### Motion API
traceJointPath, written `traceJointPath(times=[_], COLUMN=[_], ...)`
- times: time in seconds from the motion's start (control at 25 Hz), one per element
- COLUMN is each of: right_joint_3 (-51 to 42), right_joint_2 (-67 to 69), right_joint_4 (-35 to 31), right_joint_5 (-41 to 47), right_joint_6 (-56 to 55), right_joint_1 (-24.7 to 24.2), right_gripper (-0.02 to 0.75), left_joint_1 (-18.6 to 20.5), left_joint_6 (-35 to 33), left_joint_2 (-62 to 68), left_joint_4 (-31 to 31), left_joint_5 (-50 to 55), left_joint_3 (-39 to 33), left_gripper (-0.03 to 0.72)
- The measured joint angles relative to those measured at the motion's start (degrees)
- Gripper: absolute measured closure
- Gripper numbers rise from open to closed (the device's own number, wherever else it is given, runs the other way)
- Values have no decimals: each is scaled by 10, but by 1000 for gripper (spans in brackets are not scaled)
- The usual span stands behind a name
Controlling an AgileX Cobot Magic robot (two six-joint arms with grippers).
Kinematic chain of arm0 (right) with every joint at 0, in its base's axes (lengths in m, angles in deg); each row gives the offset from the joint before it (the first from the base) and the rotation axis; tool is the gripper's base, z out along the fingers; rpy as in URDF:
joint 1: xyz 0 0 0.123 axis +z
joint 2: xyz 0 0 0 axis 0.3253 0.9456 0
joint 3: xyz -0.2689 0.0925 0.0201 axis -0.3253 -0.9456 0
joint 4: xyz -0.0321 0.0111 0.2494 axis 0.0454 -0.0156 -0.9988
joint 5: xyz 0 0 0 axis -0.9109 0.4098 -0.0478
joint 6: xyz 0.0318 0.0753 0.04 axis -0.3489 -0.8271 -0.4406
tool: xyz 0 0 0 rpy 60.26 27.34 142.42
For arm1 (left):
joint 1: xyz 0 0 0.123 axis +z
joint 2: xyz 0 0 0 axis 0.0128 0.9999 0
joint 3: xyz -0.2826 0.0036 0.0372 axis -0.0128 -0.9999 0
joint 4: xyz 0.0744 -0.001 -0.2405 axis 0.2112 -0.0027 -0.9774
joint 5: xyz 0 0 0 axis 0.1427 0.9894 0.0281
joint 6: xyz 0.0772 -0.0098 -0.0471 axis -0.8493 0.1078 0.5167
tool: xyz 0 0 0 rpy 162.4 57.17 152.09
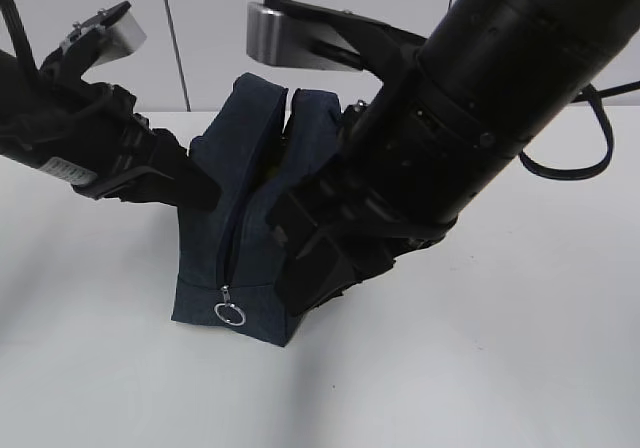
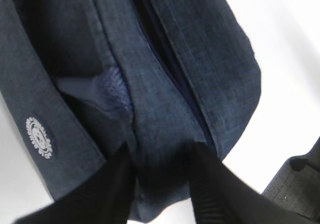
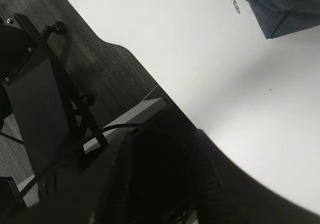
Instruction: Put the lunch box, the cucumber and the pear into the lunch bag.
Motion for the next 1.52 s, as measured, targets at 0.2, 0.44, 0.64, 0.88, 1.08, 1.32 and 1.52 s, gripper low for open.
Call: traceJointPath(times=[0.2, 0.44, 0.64, 0.88, 1.08, 1.32, 1.52], right_joint_3=[0, 0, 0, -3, -46, -109, -122], right_joint_2=[0, 0, 13, 38, 50, 50, 50], right_joint_4=[-9, -63, -70, -63, -58, -117, -155], right_joint_5=[8, 10, 10, -28, -91, -193, -235], right_joint_6=[17, 77, 117, 147, 174, 273, 326], right_joint_1=[0, 0, 14, 40, 40, 40, 40], right_gripper=[418, 418, 421, 465, 488, 489, 491], left_joint_1=[0, 0, 0, 0, 0, 0, 0], left_joint_6=[0, 0, 0, 0, 0, 0, 0], left_joint_2=[0, 0, 0, 0, 0, 0, 0], left_joint_4=[0, 0, 0, -1, -3, -20, -33], left_joint_5=[-6, -18, -21, -22, -23, -40, -62], left_joint_3=[0, 0, 0, 0, 0, 0, 0], left_gripper=[646, 683, 685, 685, 685, 685, 685])
